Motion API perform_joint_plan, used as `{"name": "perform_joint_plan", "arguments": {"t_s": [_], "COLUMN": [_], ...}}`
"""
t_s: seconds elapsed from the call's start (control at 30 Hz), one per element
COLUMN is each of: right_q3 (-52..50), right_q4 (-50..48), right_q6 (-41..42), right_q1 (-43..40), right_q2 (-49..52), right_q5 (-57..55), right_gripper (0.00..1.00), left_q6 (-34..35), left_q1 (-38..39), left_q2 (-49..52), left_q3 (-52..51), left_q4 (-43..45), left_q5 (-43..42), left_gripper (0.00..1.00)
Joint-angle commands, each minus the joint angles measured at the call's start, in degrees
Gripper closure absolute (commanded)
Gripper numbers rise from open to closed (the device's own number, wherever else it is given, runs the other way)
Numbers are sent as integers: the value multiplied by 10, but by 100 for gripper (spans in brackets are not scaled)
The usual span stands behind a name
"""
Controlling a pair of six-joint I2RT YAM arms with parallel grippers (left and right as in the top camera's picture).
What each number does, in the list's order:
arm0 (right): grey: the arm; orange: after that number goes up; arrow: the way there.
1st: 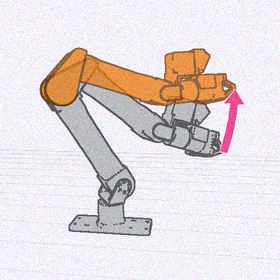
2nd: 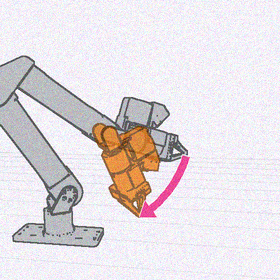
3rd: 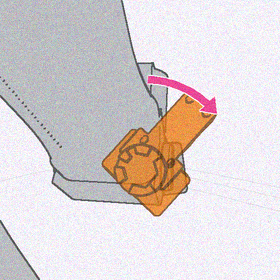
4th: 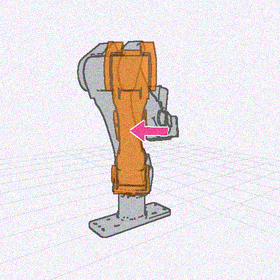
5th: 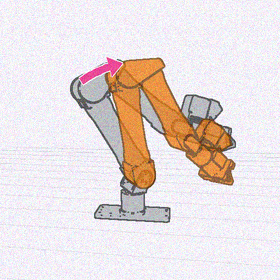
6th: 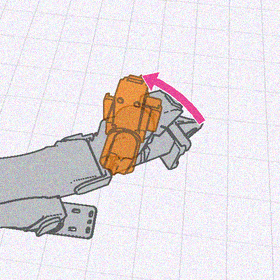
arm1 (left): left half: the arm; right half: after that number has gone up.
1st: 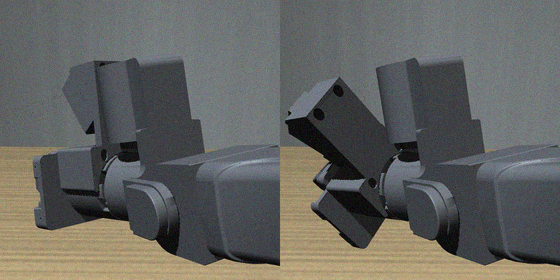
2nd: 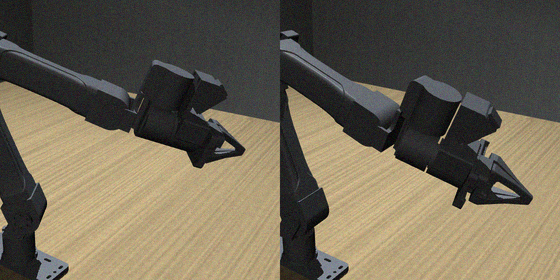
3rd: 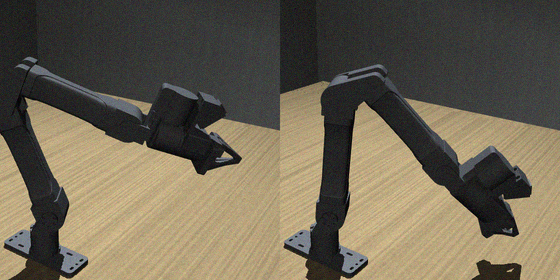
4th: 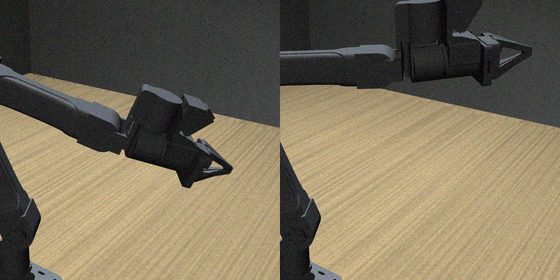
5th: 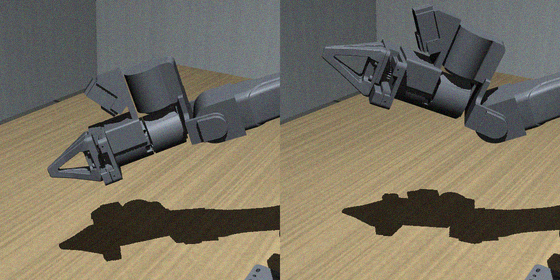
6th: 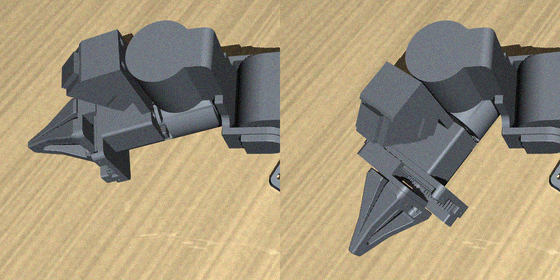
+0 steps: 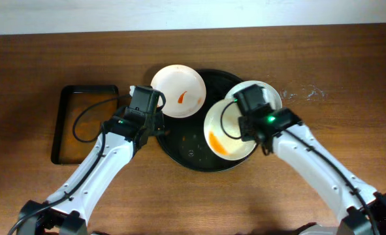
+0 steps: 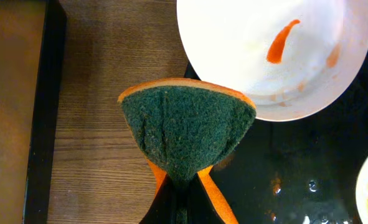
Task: Clean dirty plates on tray and stack at the side
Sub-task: 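Lift the front plate with the right gripper and set it right of the tray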
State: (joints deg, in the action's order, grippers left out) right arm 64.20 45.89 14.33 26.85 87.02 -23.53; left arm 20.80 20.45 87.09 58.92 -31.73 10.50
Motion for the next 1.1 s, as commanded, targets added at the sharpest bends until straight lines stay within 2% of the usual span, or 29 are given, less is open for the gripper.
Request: {"name": "perform_joint_plan", "arguments": {"t_s": [0.0, 0.13, 0.27, 0.53, 0.6, 0.67, 0.7, 0.83, 1.07], "right_q3": [19, 19, 19, 19, 28, 64, 72, 145, 153], "right_q4": [-2, -5, -24, -29, -23, 3, 6, 48, 72], "right_q6": [-4, 12, 11, 15, 63, 111, 115, 117, 131], "right_q1": [70, 147, 185, 185, 177, 127, 111, -52, -445], "right_q2": [-13, -13, -13, -13, -13, -13, -13, -14, 2], "right_q5": [-150, -300, -404, -417, -396, -325, -319, -263, 47], "right_gripper": [96, 96, 96, 96, 96, 96, 96, 96, 96], "left_q6": [10, 10, 19, 21, 21, 21, 21, 21, 21], "left_q1": [-3, -3, -3, -3, -3, -3, -3, -3, -3], "left_q2": [-16, -16, -16, -16, -16, -16, -16, -16, -16], "left_q3": [12, 12, 12, 12, 12, 12, 12, 12, 12], "left_q4": [2, 2, 2, 2, 2, 2, 2, 2, 1], "left_q5": [-3, -3, -4, -5, -5, -9, -17, -24, -29], "left_gripper": [99, 100, 99, 99, 99, 99, 99, 99, 99]}}
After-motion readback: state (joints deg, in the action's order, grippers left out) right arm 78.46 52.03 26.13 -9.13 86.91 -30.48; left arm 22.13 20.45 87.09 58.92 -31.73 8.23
